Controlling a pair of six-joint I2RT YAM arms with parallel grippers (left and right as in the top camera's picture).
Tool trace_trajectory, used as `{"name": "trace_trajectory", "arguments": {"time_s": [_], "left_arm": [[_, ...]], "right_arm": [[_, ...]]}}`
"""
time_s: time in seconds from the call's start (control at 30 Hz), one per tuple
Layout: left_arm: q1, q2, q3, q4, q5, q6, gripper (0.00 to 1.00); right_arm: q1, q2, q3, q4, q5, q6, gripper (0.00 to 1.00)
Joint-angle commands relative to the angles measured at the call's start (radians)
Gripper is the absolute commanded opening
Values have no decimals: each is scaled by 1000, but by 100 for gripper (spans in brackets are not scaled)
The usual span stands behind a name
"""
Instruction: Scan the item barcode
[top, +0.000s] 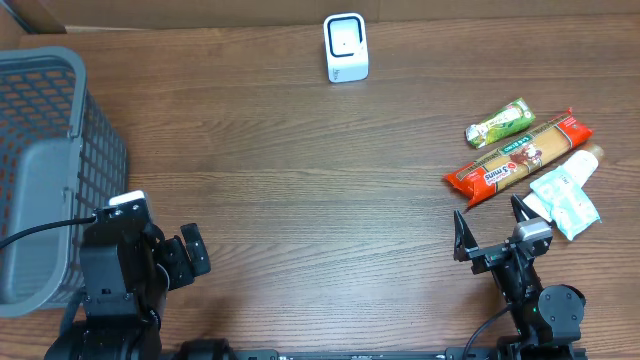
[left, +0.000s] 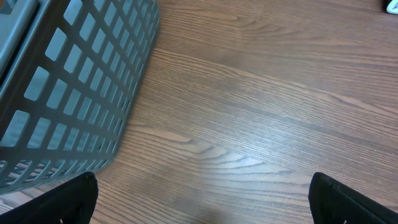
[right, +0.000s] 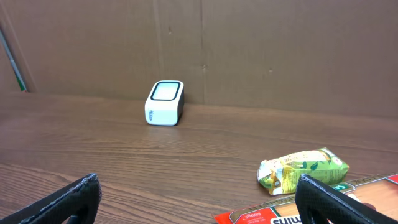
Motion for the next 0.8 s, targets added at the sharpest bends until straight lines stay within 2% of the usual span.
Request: {"name": "trace_trajectory", "arguments": {"time_s": [0.0,0.2,0.27,0.4,0.5,0.57,0.77], "left_arm": [[5,-3,1,3,-16,-10,99],[6,-21,-11,10,-24,-6,100],[5,-41,-37,61,-20,-6,100],[5,-145,-218,401,14,40,100],[5,-265,-434,733,93,127,100],[5,-330,-551,887,98,138,99],[5,-537,-865,1207,96,176,99]], "right_arm": [[7,-9,-11,5,-5,6,100],[7,-9,-11,6,-5,6,100],[7,-9,-11,6,-5,6,100],[7,-9,-11,5,-5,6,100],[7,-9,-11,6,-5,6,100],[7,-9,-11,6,-5,6,100],[7,-9,-11,6,-5,6,100]]}}
